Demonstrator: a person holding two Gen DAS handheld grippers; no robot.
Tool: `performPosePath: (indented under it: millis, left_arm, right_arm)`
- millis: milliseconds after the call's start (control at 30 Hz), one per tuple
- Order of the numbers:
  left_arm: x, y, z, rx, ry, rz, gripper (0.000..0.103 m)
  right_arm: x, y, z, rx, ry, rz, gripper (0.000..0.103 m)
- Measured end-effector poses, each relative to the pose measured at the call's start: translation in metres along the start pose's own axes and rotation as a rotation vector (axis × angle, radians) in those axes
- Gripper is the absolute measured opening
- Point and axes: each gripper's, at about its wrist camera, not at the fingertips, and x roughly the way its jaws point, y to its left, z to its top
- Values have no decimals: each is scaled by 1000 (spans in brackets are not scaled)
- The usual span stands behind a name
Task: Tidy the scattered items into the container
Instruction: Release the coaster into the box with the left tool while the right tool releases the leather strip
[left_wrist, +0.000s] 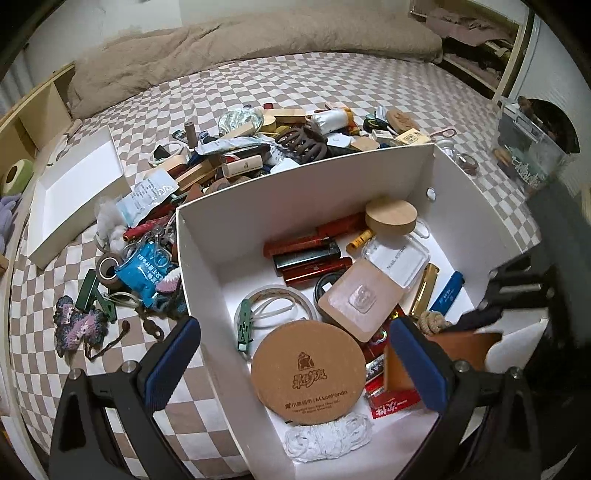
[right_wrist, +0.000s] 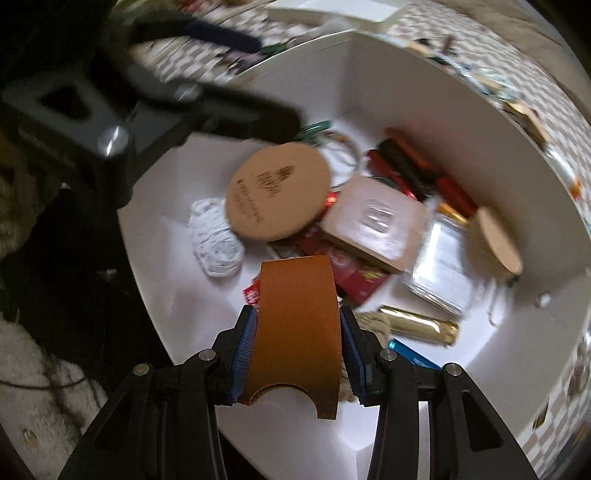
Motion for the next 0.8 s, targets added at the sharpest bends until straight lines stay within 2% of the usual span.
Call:
performPosePath:
  millis: [233,300,367,433,800]
  left_arm:
    - [3,4,-4,12,10,0,103]
    - [4,6,-7,12,18,-5,103]
    - [4,6,-9,19,18,-3,103]
    - [5,7,-11,22,19,-4,103]
    - [5,6,-9,27,17,0,103]
  right_arm:
    - [14,6,19,-73,24,13,44]
    - [18,1,18,-68,35,16,47]
    - [19,-6,16,-50,30,-13,72]
    - [17,-15,13,-33,15,-47,77]
    - [14,-31,-9,-27,40,-118,78]
